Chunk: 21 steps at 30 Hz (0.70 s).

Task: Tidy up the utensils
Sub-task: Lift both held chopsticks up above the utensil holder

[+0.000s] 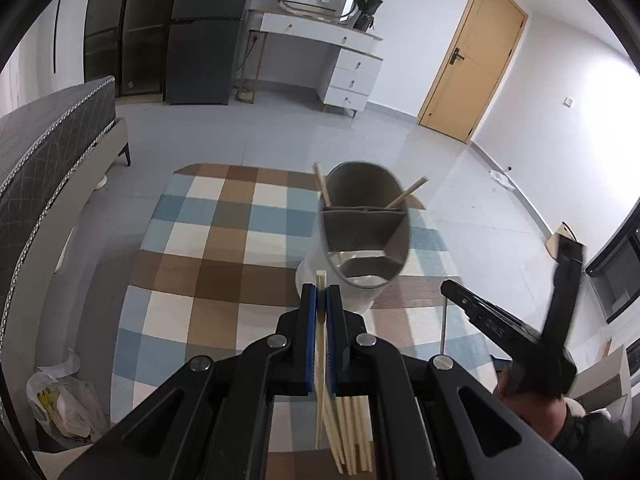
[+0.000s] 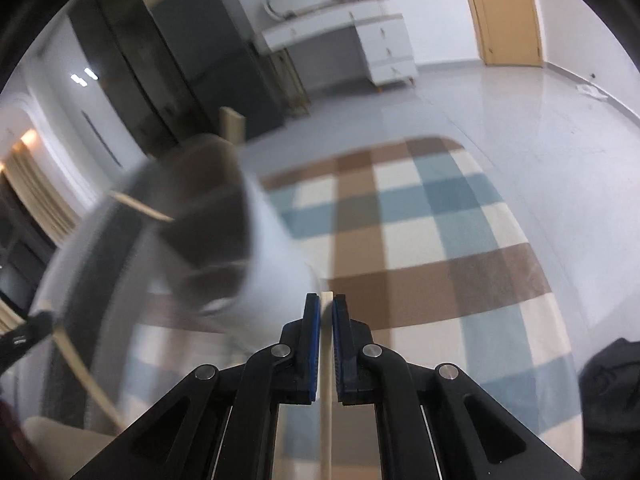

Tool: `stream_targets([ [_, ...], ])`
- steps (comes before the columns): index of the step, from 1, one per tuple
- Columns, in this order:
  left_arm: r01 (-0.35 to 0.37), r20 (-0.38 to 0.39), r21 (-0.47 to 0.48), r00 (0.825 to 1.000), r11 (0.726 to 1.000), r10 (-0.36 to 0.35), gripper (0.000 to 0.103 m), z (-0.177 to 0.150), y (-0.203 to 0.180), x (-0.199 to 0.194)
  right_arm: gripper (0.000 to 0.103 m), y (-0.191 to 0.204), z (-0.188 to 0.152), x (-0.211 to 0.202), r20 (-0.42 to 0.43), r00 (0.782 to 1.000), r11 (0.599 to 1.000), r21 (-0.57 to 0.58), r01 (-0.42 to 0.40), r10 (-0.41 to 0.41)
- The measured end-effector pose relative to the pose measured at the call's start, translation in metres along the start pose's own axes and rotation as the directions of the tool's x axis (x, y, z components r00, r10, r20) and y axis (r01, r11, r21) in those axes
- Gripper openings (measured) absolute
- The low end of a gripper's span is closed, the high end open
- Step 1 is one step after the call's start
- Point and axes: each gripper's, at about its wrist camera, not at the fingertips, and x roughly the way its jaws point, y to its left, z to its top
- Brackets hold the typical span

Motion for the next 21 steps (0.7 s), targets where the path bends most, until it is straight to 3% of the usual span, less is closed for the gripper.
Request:
stream_targets([
  [4, 0.007, 0.034, 0.026, 0.999, 1.000, -0.008, 0.001, 0.009, -0.015, -0.021, 0.005, 0.022, 0.002, -0.036, 0.098, 0.993, 0.998, -0.007, -0.065, 0.065],
  [9, 0.029, 0.086, 0.048, 0.996, 0.998, -0.033, 0.001, 0.033, -0.030, -0.044, 0.005, 0.042, 0.020, -0.069, 0.210, 0.967, 0.990, -0.028, -0.139, 0.142],
  [16, 0.027, 0.185, 0.070, 0.982, 0.997, -0.040, 0.001, 0.084, -0.041, -0.056, 0.005, 0.075, 0.075, -0.106, 0.379, 0.892, 0.968, -0.125, -0.216, 0.248],
  [21, 0.024, 0.292, 0.083, 0.955, 0.996, -0.047, 0.001, 0.122, -0.041, -0.048, 0.005, 0.100, 0.118, -0.104, 0.481, 0.832, 0.959, -0.196, -0.205, 0.276],
])
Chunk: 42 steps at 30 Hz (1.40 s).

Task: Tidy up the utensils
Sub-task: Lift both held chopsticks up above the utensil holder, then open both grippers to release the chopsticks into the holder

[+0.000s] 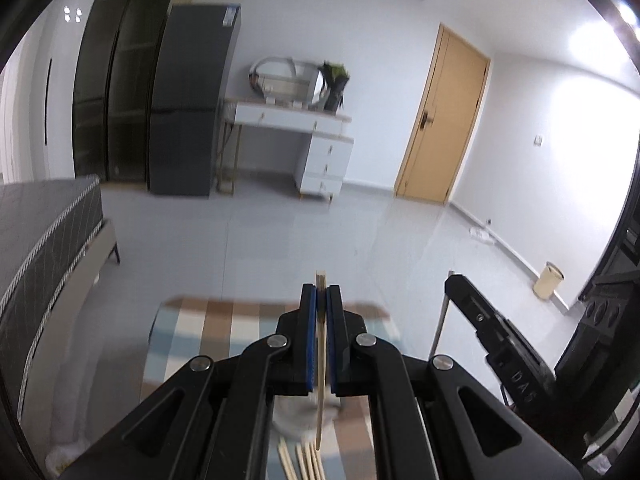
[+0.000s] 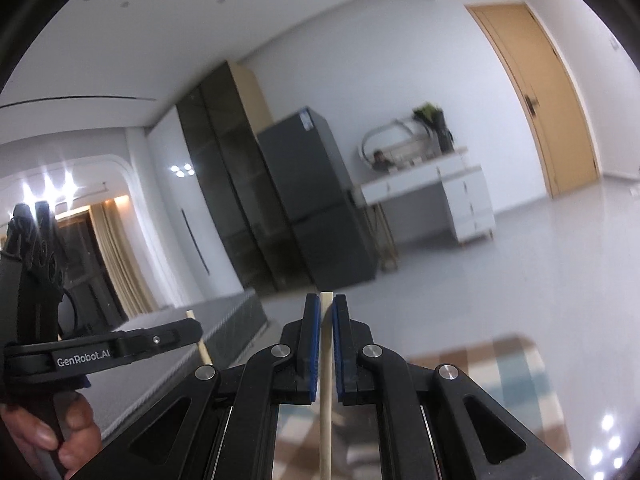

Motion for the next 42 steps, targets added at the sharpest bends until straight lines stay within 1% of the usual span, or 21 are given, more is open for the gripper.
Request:
stream_targets([
  [2, -0.011, 0.041, 0.009, 0.999, 1.000, 0.011, 0.001, 0.010, 0.005, 0.016, 0.005, 0.003, 0.008, 0.016, 0.030, 1.000, 1.000, -0.013, 0.006, -0.006],
  [4, -0.021, 0.065, 0.006, 0.998, 1.000, 0.020, 0.001, 0.015, 0.011, 0.034, 0.005, 0.001, 0.011, 0.036, 0.052, 0.999, 1.000, -0.012, 0.014, -0.014],
  [6, -0.026, 0.081, 0.001, 0.996, 1.000, 0.026, 0.001, 0.017, 0.017, 0.045, 0.005, -0.004, 0.012, 0.060, 0.062, 0.998, 1.000, 0.010, 0.026, -0.027],
  [8, -0.021, 0.104, -0.016, 0.994, 1.000, 0.023, 0.001, 0.019, 0.026, 0.064, 0.005, -0.010, 0.012, 0.079, 0.062, 0.997, 0.998, 0.033, 0.044, -0.046],
  [9, -0.021, 0.108, -0.018, 0.994, 1.000, 0.023, 0.001, 0.019, 0.026, 0.067, 0.005, -0.014, 0.010, 0.090, 0.063, 0.997, 0.998, 0.045, 0.050, -0.052],
  [10, -0.016, 0.109, -0.023, 0.994, 1.000, 0.018, 0.001, 0.018, 0.031, 0.079, 0.005, -0.018, 0.009, 0.097, 0.063, 0.996, 0.997, 0.052, 0.051, -0.054],
  [12, -0.012, 0.108, -0.028, 0.994, 1.000, 0.015, 0.001, 0.014, 0.034, 0.085, 0.005, -0.025, 0.004, 0.114, 0.072, 0.994, 0.995, 0.050, 0.081, -0.085],
  [13, -0.012, 0.102, -0.027, 0.995, 1.000, 0.015, 0.001, 0.010, 0.037, 0.093, 0.005, -0.029, 0.002, 0.118, 0.076, 0.993, 0.995, 0.052, 0.089, -0.092],
  [16, -0.027, 0.094, -0.023, 0.995, 0.999, 0.029, 0.001, 0.002, 0.041, 0.099, 0.006, -0.040, -0.009, 0.130, 0.099, 0.989, 0.992, 0.076, 0.102, -0.109],
  [19, -0.016, 0.080, -0.031, 0.997, 0.999, 0.019, 0.001, -0.005, 0.043, 0.100, 0.006, -0.046, -0.021, 0.135, 0.110, 0.987, 0.990, 0.089, 0.109, -0.118],
  [22, -0.001, 0.076, -0.033, 0.997, 0.999, 0.004, 0.001, -0.007, 0.046, 0.096, 0.006, -0.047, -0.029, 0.140, 0.119, 0.984, 0.990, 0.070, 0.122, -0.130],
  [28, 0.012, 0.062, -0.017, 0.998, 1.000, -0.011, 0.001, -0.008, 0.038, 0.093, 0.005, -0.036, -0.039, 0.129, 0.166, 0.977, 0.990, -0.028, 0.139, -0.132],
  [30, 0.016, 0.050, -0.018, 0.999, 1.000, -0.015, 0.001, -0.006, 0.036, 0.098, 0.005, -0.034, -0.043, 0.127, 0.165, 0.978, 0.989, -0.046, 0.139, -0.130],
  [36, 0.012, 0.006, 0.007, 1.000, 1.000, -0.012, 0.001, -0.013, 0.033, 0.098, 0.005, -0.034, -0.048, 0.120, 0.148, 0.978, 0.985, -0.066, 0.157, -0.146],
  [39, 0.028, -0.018, -0.006, 0.999, 1.000, -0.028, 0.001, -0.014, 0.032, 0.098, 0.005, -0.036, -0.051, 0.114, 0.122, 0.980, 0.982, -0.078, 0.169, -0.159],
  [42, 0.067, -0.065, -0.012, 0.996, 0.998, -0.068, 0.001, -0.015, 0.027, 0.095, 0.006, -0.040, -0.055, 0.104, 0.091, 0.983, 0.983, -0.075, 0.165, -0.158],
])
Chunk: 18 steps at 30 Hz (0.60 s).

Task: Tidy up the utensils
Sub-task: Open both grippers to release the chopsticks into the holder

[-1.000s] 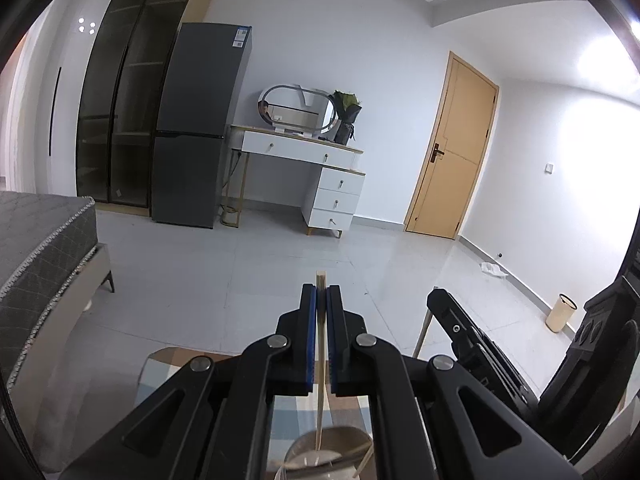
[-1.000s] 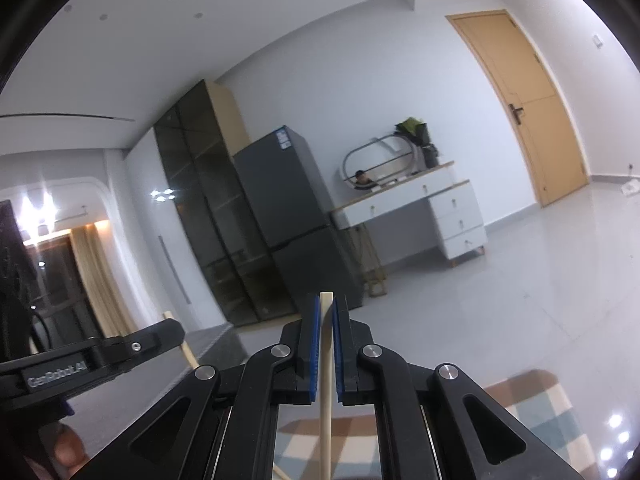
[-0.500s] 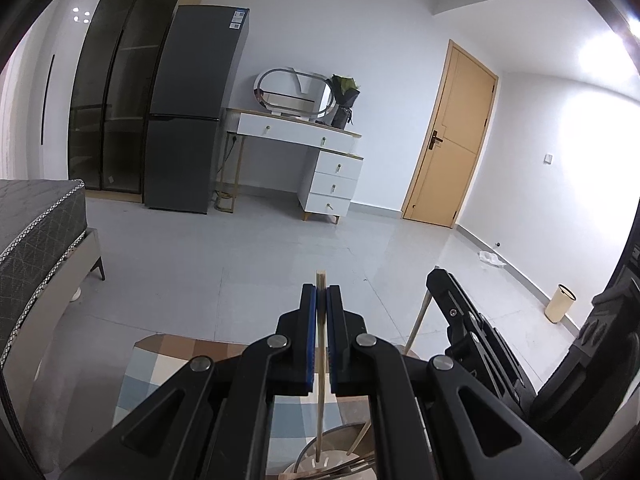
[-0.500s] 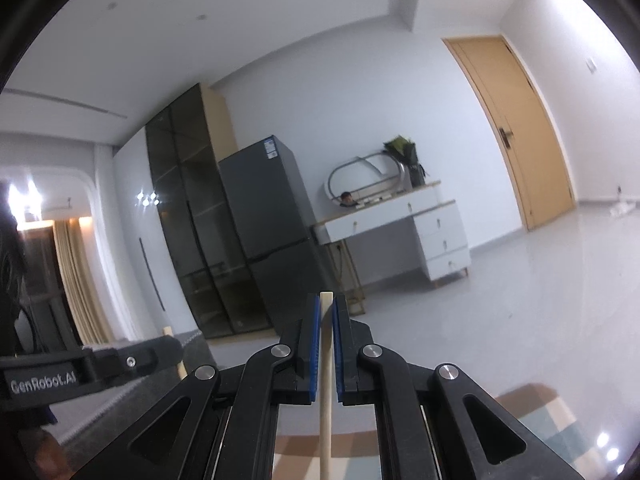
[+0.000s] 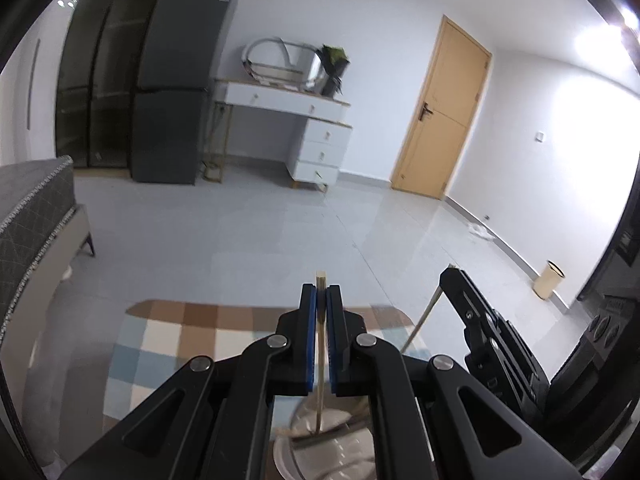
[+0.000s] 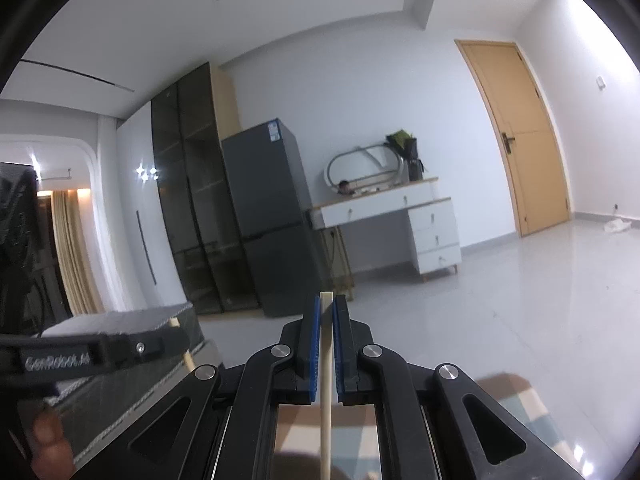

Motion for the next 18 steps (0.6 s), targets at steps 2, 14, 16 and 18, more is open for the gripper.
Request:
stream_targets([
  [2, 0.021, -0.033, 0.012, 0.999, 1.000, -0.021, 0.001, -0.001, -0.003, 0.000, 0.006, -0.002, -0.002, -0.008, -0.022, 1.000, 1.000, -0.008, -0.015, 0.015],
  [14, -0.030, -0.097, -0.004, 0.995, 1.000, 0.030, 0.049, -0.012, -0.028, -0.070, 0.036, -0.014, 0.000, -0.077, -0.193, 0.979, 0.996, 0.065, -0.055, 0.067],
  [16, -0.047, -0.078, -0.016, 0.996, 0.999, 0.046, 0.057, -0.012, -0.031, -0.090, 0.043, -0.013, 0.006, -0.093, -0.205, 0.976, 0.996, 0.074, -0.053, 0.067],
  [18, -0.076, -0.063, -0.037, 0.995, 0.996, 0.074, 0.062, -0.011, -0.034, -0.110, 0.056, -0.009, 0.014, -0.115, -0.193, 0.979, 0.997, 0.062, -0.056, 0.067],
])
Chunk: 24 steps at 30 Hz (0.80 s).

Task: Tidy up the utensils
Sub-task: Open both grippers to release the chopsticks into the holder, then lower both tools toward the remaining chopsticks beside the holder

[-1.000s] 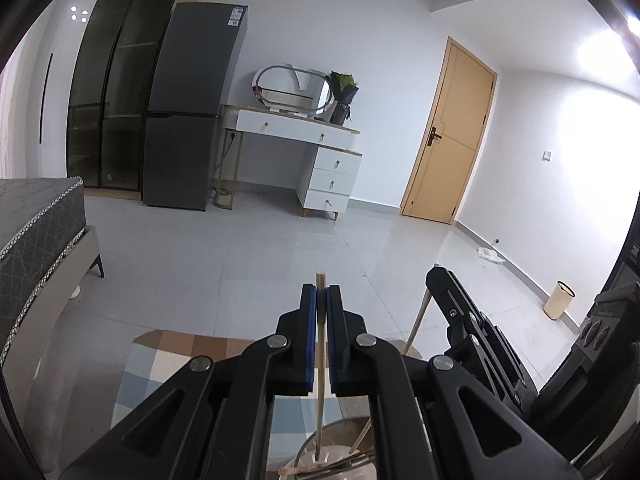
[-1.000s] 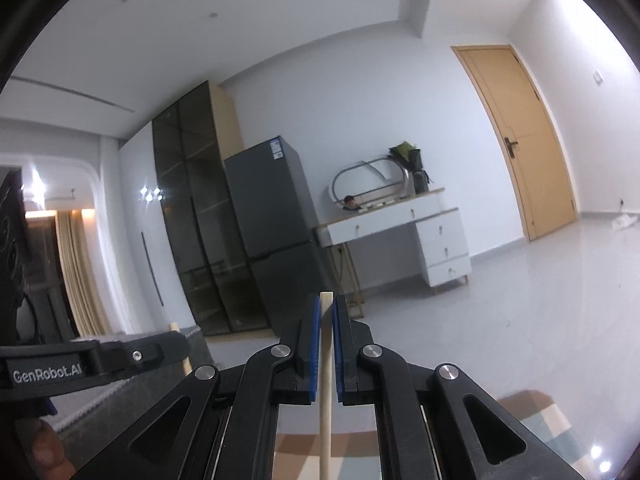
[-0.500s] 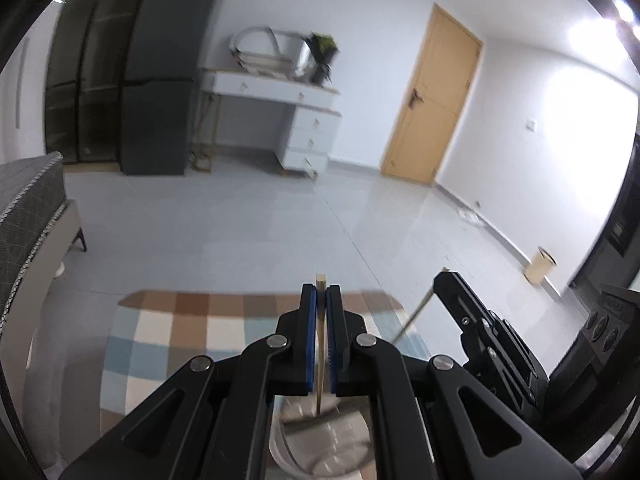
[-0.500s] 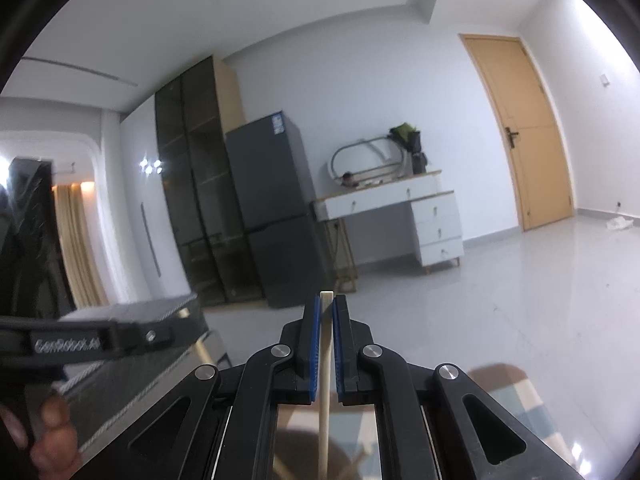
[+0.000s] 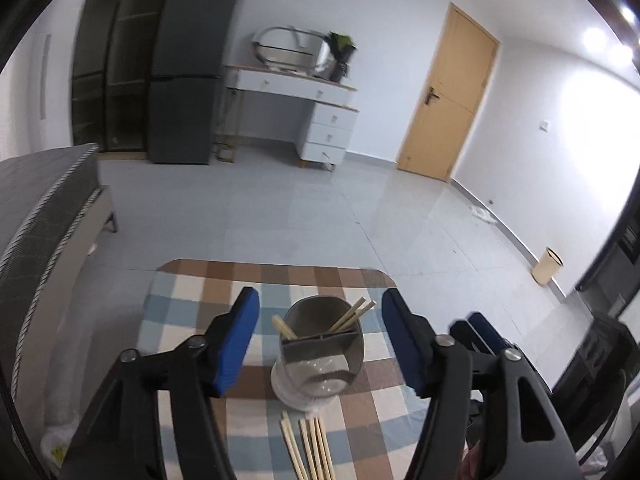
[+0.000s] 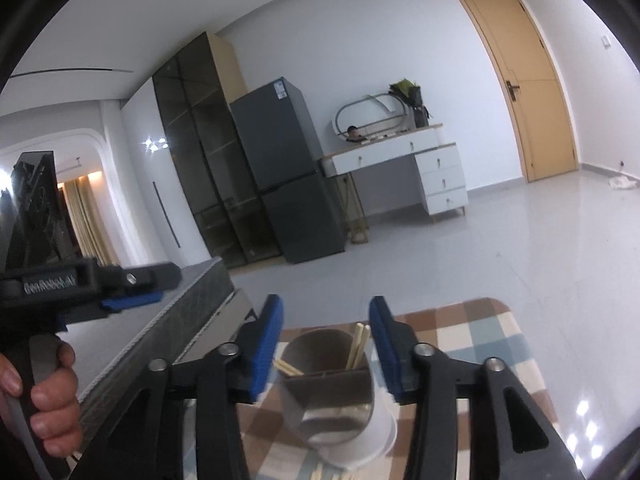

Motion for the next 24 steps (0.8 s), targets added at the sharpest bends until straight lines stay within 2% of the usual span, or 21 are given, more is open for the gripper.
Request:
stream_targets([
  [2, -0.012, 0.006, -0.034, 1.000, 0.999, 0.012, 0.070, -0.003, -0.001, -0.025, 0.068, 0.008, 0.002, -0.020, 0.017, 1.000, 1.000, -0.013, -0.003, 0.003],
  [3, -0.029, 0.000, -0.043, 1.000, 0.999, 0.029, 0.070, -0.006, -0.001, -0.035, 0.072, 0.012, 0.001, -0.029, 0.023, 1.000, 1.000, -0.015, -0.004, 0.005],
  [6, 0.000, -0.001, -0.079, 1.000, 0.997, 0.000, 0.073, -0.016, 0.001, -0.058, 0.078, 0.022, -0.001, -0.064, 0.039, 0.999, 1.000, -0.004, -0.011, 0.012],
  [7, -0.008, 0.005, -0.088, 1.000, 0.996, 0.008, 0.078, -0.022, 0.000, -0.069, 0.080, 0.025, -0.001, -0.071, 0.039, 0.999, 1.000, 0.002, -0.018, 0.018],
  [11, -0.064, 0.094, -0.070, 0.993, 0.996, 0.071, 0.095, -0.051, -0.005, -0.096, 0.093, 0.034, -0.013, -0.105, 0.050, 0.998, 1.000, 0.005, -0.028, 0.028],
  [13, -0.127, 0.127, -0.049, 0.983, 0.991, 0.132, 0.099, -0.066, -0.006, -0.099, 0.095, 0.039, -0.022, -0.117, 0.048, 0.998, 1.000, -0.005, -0.027, 0.027],
  [15, -0.228, 0.147, -0.051, 0.961, 0.972, 0.234, 0.100, -0.081, -0.006, -0.095, 0.097, 0.042, -0.031, -0.125, 0.037, 0.999, 1.000, -0.017, -0.019, 0.020],
  [18, -0.227, 0.141, -0.035, 0.963, 0.973, 0.230, 0.100, -0.097, -0.002, -0.085, 0.097, 0.042, -0.043, -0.133, 0.017, 1.000, 1.000, -0.014, -0.005, 0.005],
  [24, -0.271, 0.153, -0.012, 0.951, 0.962, 0.270, 0.100, -0.123, 0.003, -0.065, 0.100, 0.036, -0.072, -0.134, -0.022, 0.999, 1.000, 0.004, 0.023, -0.023],
])
